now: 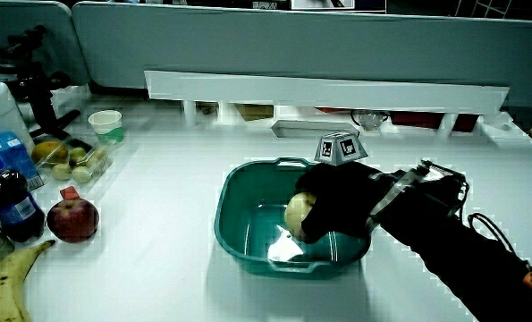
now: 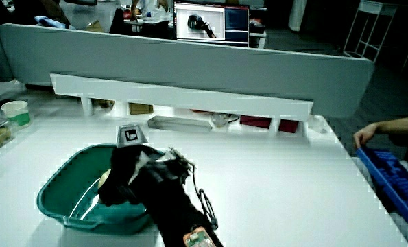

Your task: Pick pear from plate

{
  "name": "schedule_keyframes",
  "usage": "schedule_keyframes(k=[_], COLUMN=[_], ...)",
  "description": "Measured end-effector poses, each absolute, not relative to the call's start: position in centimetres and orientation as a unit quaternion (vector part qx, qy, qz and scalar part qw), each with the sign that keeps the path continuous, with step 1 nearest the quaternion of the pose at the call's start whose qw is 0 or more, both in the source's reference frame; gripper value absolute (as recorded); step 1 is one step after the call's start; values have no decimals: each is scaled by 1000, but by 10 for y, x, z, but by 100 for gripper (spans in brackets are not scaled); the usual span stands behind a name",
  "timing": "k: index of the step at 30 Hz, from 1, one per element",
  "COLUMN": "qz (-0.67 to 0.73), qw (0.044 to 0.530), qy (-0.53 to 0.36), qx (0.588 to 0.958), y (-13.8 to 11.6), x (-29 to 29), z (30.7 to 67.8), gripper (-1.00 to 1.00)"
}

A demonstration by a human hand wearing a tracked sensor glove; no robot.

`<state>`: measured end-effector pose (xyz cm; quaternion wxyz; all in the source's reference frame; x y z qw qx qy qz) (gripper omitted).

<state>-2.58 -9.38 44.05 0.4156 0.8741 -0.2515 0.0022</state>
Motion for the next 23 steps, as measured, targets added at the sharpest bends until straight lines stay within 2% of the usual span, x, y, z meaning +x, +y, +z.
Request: schedule_keyframes(k=[7,11,12,13,20,21,23], qz=[4,17,14,14,-6,14,9], qw=[389,404,392,410,383,401,403], qy=[-248,-252,-247,-246,-224,-236,-230], qx=[887,879,886,878,896,885,886], y=[-103,-108,-109,-111,-117,-117,-120], x=[-12,-1,2,6,33,36,44], z=[409,398,392,394,375,375,374], gripper=[100,100,100,100,100,100,100])
